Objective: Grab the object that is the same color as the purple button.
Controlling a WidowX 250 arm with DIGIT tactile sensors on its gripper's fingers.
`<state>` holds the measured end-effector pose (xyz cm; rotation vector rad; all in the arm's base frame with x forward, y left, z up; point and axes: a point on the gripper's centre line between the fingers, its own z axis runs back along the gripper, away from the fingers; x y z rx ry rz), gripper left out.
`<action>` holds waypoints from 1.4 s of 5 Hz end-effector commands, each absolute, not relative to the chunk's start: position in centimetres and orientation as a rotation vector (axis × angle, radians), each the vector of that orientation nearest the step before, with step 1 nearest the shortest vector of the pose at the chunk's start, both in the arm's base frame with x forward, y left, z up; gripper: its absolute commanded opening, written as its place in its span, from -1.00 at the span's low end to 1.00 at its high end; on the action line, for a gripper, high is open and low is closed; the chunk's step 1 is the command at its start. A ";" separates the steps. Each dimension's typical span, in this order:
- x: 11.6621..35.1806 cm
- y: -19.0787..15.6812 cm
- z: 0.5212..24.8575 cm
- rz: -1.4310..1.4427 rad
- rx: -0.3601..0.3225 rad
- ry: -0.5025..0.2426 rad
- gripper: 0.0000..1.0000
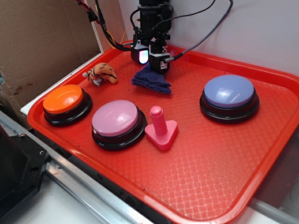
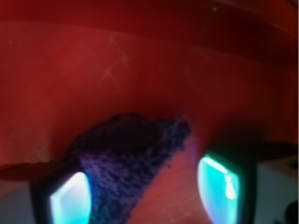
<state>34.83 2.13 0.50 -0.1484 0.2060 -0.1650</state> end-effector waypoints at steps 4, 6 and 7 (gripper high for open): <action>30.7 4.2 8.3 0.025 0.062 0.147 -1.00; 23.7 0.0 18.3 0.131 -0.016 0.105 -1.00; 22.2 -0.5 21.3 0.138 -0.022 0.102 -1.00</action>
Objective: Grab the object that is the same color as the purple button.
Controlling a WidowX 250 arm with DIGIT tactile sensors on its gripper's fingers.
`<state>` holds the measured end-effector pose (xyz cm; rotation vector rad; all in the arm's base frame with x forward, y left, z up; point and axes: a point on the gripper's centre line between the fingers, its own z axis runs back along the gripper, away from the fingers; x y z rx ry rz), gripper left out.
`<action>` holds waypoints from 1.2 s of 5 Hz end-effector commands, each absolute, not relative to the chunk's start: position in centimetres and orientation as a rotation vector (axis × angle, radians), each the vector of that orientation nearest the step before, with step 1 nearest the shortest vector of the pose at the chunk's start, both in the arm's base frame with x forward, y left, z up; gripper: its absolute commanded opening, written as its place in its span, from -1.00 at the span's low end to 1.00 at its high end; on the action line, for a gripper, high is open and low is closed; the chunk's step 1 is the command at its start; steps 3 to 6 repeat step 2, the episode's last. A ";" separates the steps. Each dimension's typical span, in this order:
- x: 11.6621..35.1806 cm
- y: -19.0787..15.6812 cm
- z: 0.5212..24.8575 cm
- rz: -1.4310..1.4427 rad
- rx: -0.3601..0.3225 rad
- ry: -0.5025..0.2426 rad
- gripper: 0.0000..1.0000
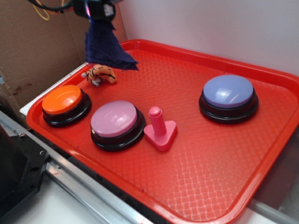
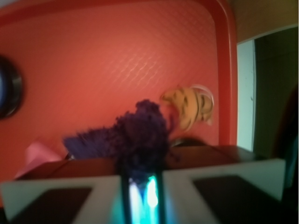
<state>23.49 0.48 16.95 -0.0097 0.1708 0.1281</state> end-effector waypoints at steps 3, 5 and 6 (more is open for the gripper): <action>20.7 -0.5 24.2 0.182 0.094 0.052 -1.00; 20.7 -0.5 24.2 0.182 0.094 0.052 -1.00; 20.7 -0.5 24.2 0.182 0.094 0.052 -1.00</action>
